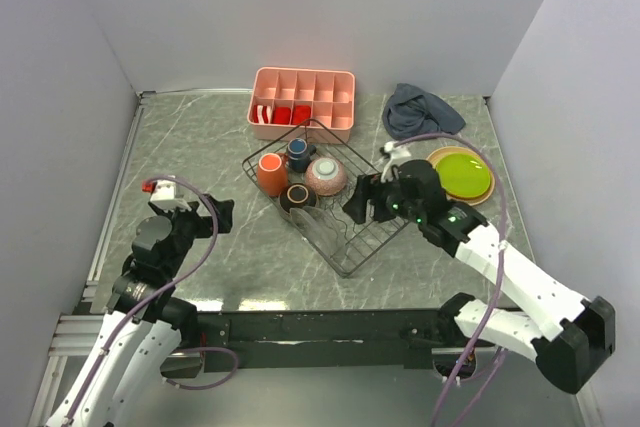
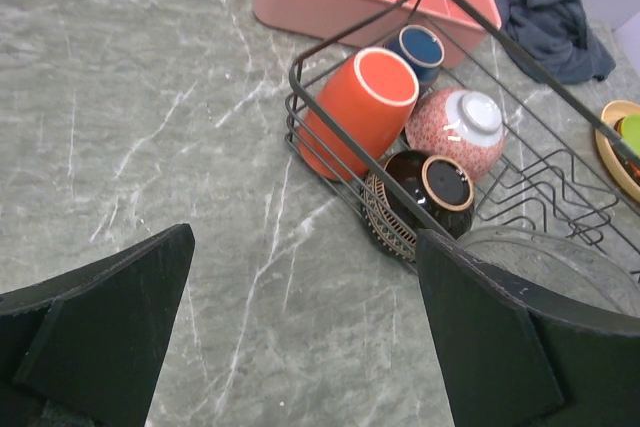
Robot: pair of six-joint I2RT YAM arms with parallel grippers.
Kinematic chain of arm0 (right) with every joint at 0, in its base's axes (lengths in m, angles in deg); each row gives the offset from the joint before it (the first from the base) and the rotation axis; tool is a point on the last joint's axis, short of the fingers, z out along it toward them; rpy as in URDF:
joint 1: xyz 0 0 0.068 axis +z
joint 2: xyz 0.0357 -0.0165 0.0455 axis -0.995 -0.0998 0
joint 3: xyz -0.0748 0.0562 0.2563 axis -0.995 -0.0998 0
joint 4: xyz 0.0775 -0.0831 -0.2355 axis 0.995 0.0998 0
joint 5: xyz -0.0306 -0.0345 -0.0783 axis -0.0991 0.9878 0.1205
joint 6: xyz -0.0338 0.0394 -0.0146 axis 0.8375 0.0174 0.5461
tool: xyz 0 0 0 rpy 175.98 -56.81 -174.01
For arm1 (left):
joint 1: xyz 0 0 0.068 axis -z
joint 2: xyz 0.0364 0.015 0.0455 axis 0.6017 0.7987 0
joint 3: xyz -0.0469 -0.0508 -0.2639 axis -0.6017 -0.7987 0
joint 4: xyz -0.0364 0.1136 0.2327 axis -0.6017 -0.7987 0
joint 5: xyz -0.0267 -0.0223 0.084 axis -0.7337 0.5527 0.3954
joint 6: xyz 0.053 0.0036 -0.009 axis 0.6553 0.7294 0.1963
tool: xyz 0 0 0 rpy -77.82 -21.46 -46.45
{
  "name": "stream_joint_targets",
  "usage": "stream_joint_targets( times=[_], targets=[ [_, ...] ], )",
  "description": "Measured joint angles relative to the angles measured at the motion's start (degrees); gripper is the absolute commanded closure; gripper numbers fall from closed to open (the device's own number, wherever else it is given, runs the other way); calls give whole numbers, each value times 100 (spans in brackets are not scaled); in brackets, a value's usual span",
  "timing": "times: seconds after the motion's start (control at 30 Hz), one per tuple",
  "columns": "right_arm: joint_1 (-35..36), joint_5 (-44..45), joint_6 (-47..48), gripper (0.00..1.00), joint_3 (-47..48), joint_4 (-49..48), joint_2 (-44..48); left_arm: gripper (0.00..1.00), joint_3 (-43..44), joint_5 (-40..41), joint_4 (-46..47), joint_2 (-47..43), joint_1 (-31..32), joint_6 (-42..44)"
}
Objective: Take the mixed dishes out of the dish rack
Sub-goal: Pick up the plate from the dish rack.
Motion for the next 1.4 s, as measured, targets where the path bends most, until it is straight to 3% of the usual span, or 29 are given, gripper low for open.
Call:
stream_joint_targets(
  times=[0.4,0.87,1.27,1.4],
  targets=[
    [938,-83,-111,19,232,-42,-1056,1,0,131,179,-212,0,37],
    [973,-50,-98,37,461,-87,-1753,1,0,109,271,-210,0,37],
    [1008,-74,-94,45,855,103,-1993,0,0,107,280,-168,0,39],
    [1115,149,-136,52,1054,330,-2114,0,0,109,280,-144,0,39]
  ],
)
